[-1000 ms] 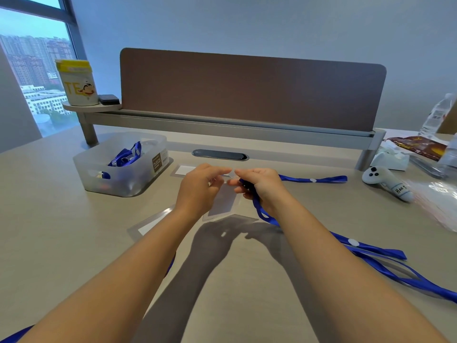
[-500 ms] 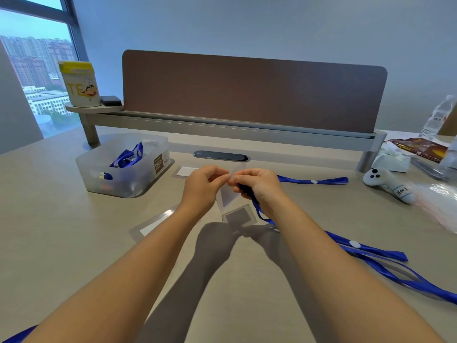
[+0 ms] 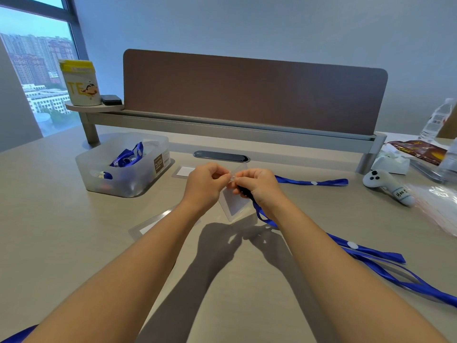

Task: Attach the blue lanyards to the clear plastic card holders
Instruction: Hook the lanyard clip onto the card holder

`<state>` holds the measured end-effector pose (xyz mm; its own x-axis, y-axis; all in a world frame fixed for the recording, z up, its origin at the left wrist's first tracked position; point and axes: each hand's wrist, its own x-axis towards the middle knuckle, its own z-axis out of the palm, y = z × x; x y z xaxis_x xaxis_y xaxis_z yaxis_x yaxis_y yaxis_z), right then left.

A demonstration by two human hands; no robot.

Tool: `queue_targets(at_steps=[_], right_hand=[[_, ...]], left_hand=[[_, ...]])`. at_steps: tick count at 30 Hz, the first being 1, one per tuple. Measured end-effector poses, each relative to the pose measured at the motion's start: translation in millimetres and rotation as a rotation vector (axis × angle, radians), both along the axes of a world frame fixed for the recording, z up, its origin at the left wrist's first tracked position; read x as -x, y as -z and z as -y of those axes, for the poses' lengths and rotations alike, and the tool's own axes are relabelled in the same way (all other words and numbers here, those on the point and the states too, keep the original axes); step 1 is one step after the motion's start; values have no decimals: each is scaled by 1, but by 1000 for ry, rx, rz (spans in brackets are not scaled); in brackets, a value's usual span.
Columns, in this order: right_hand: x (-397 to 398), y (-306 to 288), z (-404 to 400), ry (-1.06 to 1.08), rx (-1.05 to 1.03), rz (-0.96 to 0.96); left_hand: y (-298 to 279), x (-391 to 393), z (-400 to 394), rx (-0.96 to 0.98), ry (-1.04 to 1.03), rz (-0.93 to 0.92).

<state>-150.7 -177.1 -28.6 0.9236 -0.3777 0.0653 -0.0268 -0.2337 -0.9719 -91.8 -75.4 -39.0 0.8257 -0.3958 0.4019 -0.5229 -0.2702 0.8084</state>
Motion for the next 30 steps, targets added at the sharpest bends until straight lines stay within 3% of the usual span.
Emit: queue_targets(at_steps=[7, 14, 23, 27, 30], right_hand=[[-3, 0, 1, -11, 74, 10], [-7, -8, 14, -30, -48, 45], [-10, -5, 43, -52, 144, -130], [-20, 6, 54, 207, 348, -73], [-28, 14, 60, 396, 509, -32]], left_hand=[[-2, 2, 3, 4, 4, 28], [-1, -1, 2, 34, 110, -52], [5, -28, 6, 52, -102, 95], [8, -46, 6, -2, -196, 159], [16, -56, 8, -150, -211, 264]])
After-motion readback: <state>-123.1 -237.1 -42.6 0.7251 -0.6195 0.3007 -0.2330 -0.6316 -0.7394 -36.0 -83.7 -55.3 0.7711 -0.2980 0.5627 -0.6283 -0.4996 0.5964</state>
